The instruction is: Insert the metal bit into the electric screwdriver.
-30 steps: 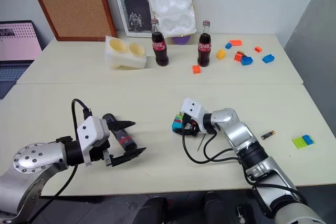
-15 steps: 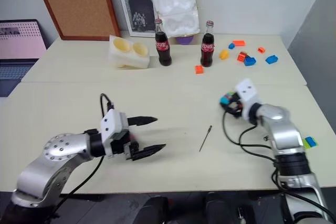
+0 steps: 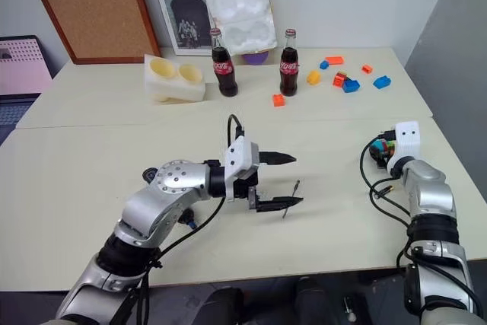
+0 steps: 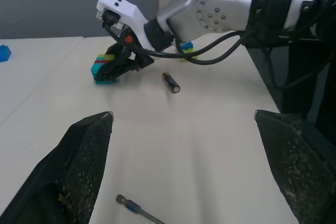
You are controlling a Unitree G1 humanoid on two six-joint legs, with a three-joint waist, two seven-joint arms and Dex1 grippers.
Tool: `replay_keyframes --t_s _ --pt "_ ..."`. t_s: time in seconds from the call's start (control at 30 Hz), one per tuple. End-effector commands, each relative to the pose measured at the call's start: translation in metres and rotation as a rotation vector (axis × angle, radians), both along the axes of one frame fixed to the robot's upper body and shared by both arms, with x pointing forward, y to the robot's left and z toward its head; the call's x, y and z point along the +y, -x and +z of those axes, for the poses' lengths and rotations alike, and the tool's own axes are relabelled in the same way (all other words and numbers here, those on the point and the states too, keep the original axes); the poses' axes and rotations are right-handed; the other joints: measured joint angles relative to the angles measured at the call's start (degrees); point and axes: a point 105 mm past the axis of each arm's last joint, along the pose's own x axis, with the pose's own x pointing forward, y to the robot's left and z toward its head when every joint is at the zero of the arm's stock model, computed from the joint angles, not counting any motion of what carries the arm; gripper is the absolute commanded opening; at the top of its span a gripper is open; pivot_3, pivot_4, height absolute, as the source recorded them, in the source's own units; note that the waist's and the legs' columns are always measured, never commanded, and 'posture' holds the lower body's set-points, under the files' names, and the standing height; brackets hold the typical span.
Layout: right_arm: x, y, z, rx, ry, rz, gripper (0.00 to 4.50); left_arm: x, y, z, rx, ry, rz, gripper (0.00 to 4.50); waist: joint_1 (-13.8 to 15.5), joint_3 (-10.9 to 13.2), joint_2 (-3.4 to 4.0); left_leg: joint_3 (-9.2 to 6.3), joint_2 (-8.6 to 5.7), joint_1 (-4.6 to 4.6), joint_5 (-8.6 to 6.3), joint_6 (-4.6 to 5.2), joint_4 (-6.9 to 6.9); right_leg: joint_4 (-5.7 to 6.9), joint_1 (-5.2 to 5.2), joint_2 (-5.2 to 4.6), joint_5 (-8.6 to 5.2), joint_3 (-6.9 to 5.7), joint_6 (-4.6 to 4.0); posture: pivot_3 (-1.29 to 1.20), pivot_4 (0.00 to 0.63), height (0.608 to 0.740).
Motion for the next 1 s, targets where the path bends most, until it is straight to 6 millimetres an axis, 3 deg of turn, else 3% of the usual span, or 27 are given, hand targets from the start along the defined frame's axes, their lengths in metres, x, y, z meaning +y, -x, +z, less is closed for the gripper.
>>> replay_keyframes --t_s 0.03,0.13,0.4,0.5,0.57,0.63,0.87,1.0 --pt "-0.005 0.003 0.029 -0.105 -0.028 -0.021 3.79 -0.007 -0.006 0.013 -0.048 0.043 0.012 4.5 0.13 0.0 0.01 -0.01 -0.01 -0.01 0.0 0.0 0.0 0.0 0.0 0.0 0.0 -0.01 0.0 0.0 0.15 0.74" --pt "-0.003 0.008 0.035 -0.125 -0.036 -0.015 4.46 -0.005 -0.009 0.016 -0.051 0.054 0.023 4.5 0.07 0.0 0.02 -0.03 0.0 -0.01 0.0 0.0 -0.01 0.01 -0.01 0.0 0.0 -0.01 0.01 0.0 0.15 0.74" --pt "0.008 0.037 0.064 -0.229 0.001 0.123 4.46 0.018 -0.014 0.035 -0.106 0.056 0.058 4.5 0.1 0.0 0.05 -0.06 0.0 -0.02 0.0 0.0 -0.01 0.01 -0.01 0.0 -0.01 -0.04 0.01 0.0 0.15 0.74" --pt "0.058 0.071 0.074 -0.233 0.142 0.473 4.46 0.05 -0.014 0.04 -0.15 -0.02 0.09 4.5 0.1 0.03 0.11 -0.07 0.0 -0.03 0.0 0.0 -0.01 0.01 -0.02 0.0 -0.02 -0.05 0.03 0.0 0.15 0.74" --pt "0.102 0.105 0.085 -0.266 0.158 0.756 4.46 0.086 -0.014 0.045 -0.162 -0.109 0.146 4.5 -0.14 0.05 0.14 -0.1 0.11 0.0 -0.01 0.0 -0.09 0.0 -0.05 0.13 -0.06 -0.07 0.04 0.0 0.15 0.74" --pt "0.129 0.133 0.085 -0.232 0.163 0.963 4.46 0.116 -0.01 0.047 -0.17 -0.212 0.183 4.5 -0.69 0.08 0.18 -0.1 0.21 -0.01 -0.01 0.01 -0.15 0.03 -0.14 0.23 -0.08 -0.05 0.0 0.0 0.15 0.74" --pt "0.17 0.178 0.076 -0.074 0.094 1.272 4.46 0.182 0.01 0.031 -0.172 -0.618 0.125 4.5 0.13 0.09 0.16 -0.11 0.24 -0.01 -0.01 0.0 -0.08 -0.05 -0.08 0.2 -0.29 -0.08 -0.42 0.0 0.15 0.74" --pt "0.182 0.184 0.069 -0.016 0.029 1.315 4.46 0.197 0.016 0.02 -0.199 -0.807 -0.003 4.5 0.88 0.09 0.16 -0.09 0.14 -0.06 -0.01 0.0 -0.09 -0.12 -0.08 0.03 -0.3 -0.11 -0.44 0.0 0.15 0.74"
